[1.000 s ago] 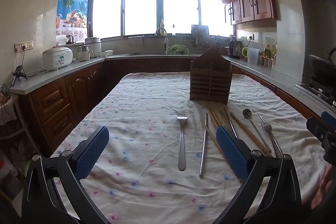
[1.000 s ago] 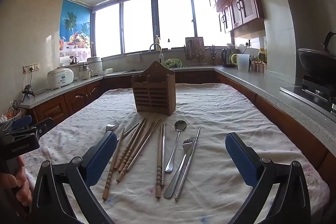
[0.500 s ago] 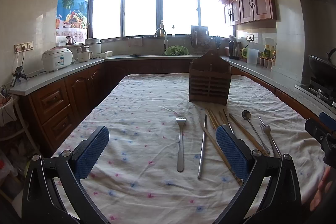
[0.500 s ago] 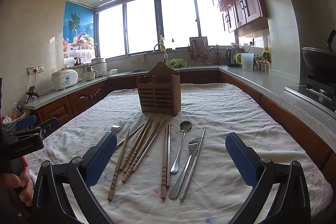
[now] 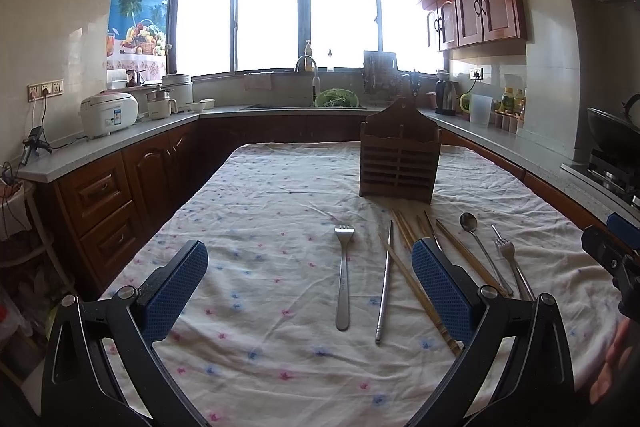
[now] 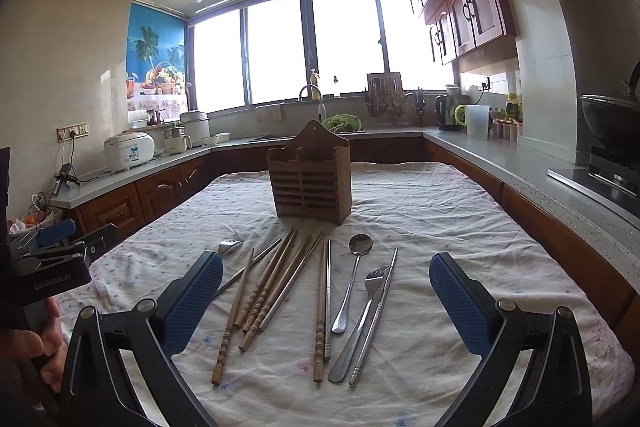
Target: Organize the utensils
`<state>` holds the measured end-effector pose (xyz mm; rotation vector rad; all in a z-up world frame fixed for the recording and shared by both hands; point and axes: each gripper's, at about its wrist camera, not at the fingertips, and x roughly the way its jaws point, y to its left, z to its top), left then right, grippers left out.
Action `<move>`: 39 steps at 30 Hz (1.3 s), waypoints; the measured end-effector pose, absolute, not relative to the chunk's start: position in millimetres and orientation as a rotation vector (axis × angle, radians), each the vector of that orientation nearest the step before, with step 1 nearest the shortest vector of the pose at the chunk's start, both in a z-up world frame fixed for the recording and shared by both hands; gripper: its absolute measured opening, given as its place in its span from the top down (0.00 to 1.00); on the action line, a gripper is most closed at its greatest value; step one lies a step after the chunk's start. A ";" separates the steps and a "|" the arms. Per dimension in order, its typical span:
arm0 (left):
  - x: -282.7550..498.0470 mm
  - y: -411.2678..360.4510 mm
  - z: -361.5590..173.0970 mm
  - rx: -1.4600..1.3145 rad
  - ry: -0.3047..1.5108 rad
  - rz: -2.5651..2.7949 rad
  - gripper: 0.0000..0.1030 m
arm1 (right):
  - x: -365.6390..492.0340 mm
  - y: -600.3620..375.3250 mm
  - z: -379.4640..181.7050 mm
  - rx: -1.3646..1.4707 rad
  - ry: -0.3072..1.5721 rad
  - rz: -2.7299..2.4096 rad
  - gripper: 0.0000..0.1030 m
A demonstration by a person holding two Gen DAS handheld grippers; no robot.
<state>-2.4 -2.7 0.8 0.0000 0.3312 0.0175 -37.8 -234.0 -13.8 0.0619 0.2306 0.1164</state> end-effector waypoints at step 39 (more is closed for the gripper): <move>40.0 0.1 -2.2 -0.065 0.499 -0.077 0.00 | -17.8 -235.2 -5.7 0.073 0.297 0.160 0.00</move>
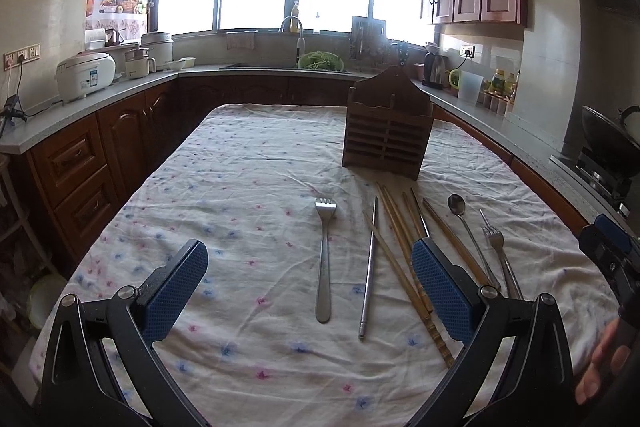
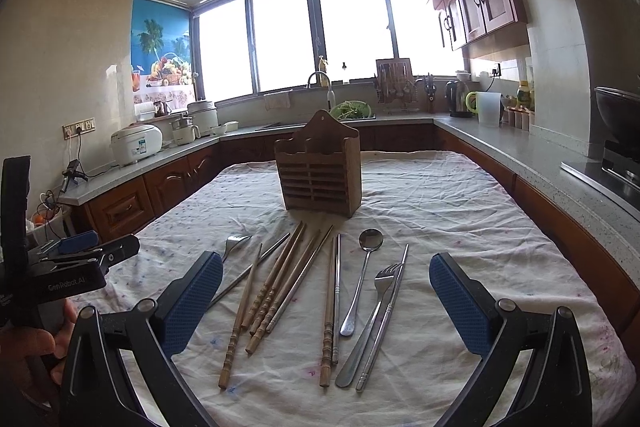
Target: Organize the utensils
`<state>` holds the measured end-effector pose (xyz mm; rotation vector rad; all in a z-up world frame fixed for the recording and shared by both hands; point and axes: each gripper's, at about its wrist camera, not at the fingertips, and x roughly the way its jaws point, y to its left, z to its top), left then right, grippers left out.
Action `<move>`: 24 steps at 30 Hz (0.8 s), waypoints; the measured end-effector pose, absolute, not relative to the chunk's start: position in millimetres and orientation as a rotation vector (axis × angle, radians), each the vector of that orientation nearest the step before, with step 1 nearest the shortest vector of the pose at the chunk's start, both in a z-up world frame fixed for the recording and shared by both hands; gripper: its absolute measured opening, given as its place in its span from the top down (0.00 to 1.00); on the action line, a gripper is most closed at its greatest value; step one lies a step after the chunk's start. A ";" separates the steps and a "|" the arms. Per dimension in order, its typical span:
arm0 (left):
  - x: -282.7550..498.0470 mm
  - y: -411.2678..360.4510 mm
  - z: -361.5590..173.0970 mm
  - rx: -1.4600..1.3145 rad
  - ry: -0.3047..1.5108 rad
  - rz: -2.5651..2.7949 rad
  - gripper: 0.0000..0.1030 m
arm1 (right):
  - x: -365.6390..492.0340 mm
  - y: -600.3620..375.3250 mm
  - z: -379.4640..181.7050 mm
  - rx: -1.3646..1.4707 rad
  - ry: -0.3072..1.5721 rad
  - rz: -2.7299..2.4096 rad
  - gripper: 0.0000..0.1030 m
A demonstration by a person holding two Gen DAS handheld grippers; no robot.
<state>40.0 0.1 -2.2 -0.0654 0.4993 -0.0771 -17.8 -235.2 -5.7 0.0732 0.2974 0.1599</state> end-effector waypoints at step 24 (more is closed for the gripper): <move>175.2 -53.5 -33.1 -0.127 0.949 -0.364 0.61 | 98.0 -292.1 -15.3 0.258 0.614 0.139 0.73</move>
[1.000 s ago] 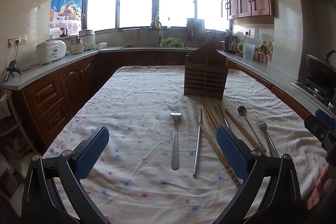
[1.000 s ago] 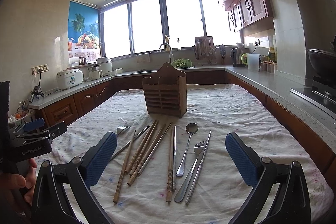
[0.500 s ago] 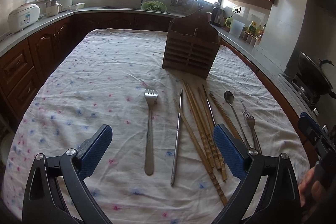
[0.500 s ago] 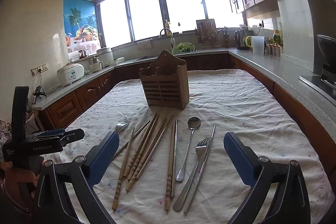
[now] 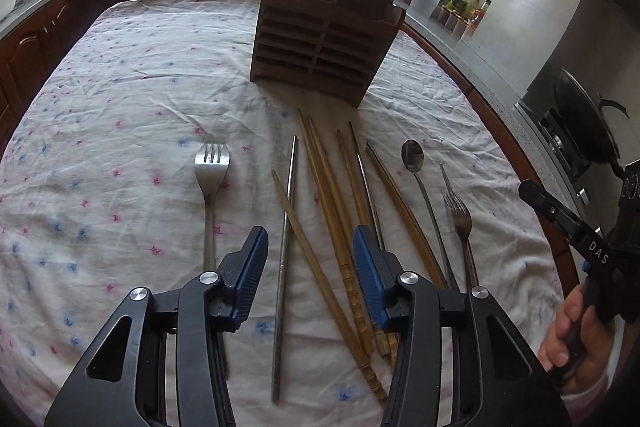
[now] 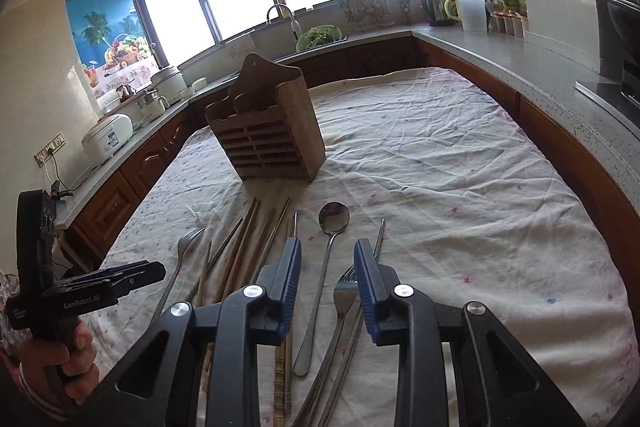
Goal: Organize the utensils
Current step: 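Close the left tool on a wooden chopstick while the right tool grasps a thin silver utensil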
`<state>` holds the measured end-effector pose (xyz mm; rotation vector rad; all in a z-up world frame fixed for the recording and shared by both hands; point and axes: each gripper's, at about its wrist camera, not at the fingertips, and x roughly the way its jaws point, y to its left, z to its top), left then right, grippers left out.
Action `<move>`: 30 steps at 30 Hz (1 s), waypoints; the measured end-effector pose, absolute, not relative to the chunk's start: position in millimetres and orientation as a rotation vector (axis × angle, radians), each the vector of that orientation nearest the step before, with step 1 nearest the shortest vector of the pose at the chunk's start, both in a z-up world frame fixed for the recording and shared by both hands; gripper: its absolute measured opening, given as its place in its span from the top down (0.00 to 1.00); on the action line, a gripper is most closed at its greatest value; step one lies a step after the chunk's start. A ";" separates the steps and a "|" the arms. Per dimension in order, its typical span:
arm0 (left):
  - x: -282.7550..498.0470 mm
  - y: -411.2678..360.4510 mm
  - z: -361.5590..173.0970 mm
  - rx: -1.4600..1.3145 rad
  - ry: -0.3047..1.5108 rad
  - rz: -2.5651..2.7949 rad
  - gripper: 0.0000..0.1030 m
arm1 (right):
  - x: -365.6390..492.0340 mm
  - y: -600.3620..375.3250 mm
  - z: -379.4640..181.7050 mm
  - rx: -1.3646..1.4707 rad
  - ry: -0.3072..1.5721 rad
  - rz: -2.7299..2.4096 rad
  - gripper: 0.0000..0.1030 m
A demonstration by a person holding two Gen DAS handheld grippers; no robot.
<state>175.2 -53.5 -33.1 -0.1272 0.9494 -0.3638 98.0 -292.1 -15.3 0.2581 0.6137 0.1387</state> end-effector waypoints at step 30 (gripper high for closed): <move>259.9 -74.2 -71.2 -0.035 1.114 -0.353 0.90 | 218.0 -301.3 -75.2 0.161 0.916 0.058 0.92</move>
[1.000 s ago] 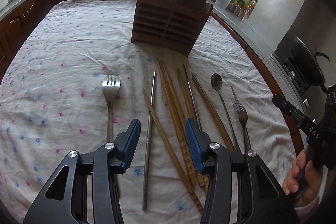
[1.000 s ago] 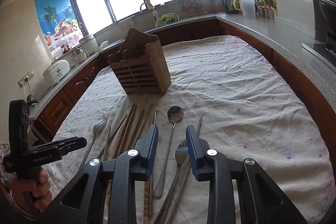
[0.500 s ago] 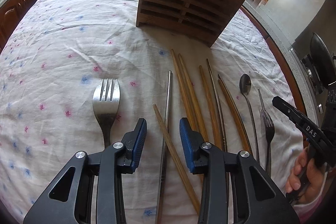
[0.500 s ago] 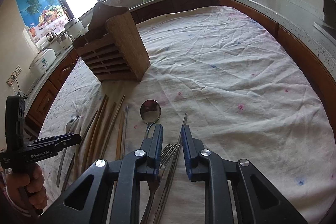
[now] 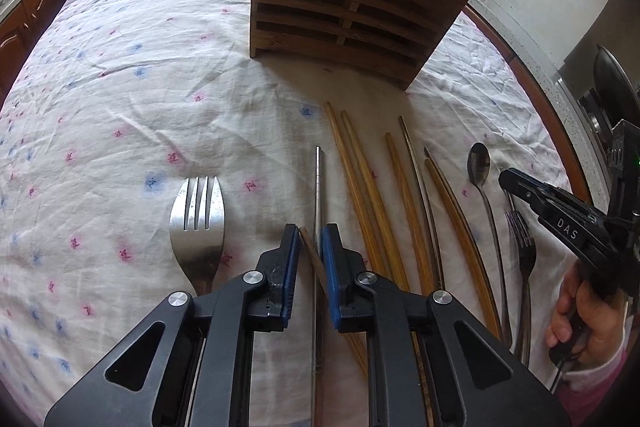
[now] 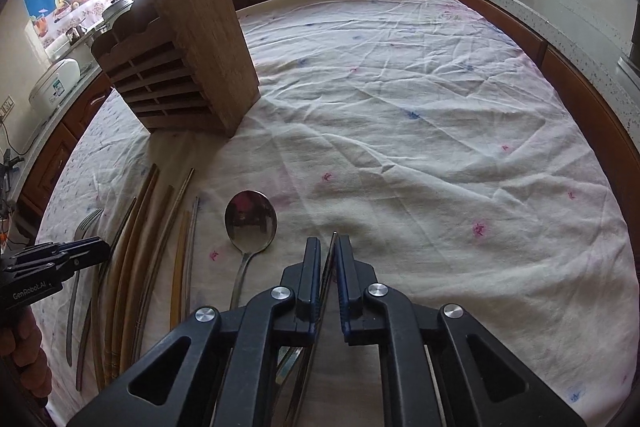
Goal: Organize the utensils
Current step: 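Close the left tool on a wooden chopstick while the right tool grasps a thin silver utensil, then lift the wooden chopstick with the left tool while the right tool carries its utensil toward the holder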
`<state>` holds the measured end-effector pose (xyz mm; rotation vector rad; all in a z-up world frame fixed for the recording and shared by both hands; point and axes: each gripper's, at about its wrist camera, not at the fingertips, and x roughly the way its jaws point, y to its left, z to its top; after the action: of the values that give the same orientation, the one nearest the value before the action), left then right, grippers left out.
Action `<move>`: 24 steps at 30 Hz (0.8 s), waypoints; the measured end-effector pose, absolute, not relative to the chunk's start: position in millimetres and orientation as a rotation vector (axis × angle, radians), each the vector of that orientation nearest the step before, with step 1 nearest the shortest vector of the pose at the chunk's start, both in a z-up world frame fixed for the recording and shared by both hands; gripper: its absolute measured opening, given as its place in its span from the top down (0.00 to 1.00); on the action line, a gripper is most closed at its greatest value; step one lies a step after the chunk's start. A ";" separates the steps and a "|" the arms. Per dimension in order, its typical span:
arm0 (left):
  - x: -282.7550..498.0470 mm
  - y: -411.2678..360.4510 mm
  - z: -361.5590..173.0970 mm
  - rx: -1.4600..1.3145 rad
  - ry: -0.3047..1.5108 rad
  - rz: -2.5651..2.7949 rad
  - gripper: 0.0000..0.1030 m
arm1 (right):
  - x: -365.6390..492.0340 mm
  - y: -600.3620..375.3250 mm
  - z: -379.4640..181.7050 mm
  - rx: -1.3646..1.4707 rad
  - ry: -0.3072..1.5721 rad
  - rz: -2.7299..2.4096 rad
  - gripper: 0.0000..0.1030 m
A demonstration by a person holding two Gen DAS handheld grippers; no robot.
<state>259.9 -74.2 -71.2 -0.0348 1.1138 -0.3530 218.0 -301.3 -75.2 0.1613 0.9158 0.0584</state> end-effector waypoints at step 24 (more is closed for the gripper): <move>241.4 -65.1 -54.3 -0.050 1.065 -0.393 0.96 | 184.7 -305.6 -44.2 0.222 0.797 0.109 0.97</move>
<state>241.4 -65.1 -54.3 -0.0500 1.0655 -0.3926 184.7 -305.6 -44.2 0.2215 0.7973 0.1090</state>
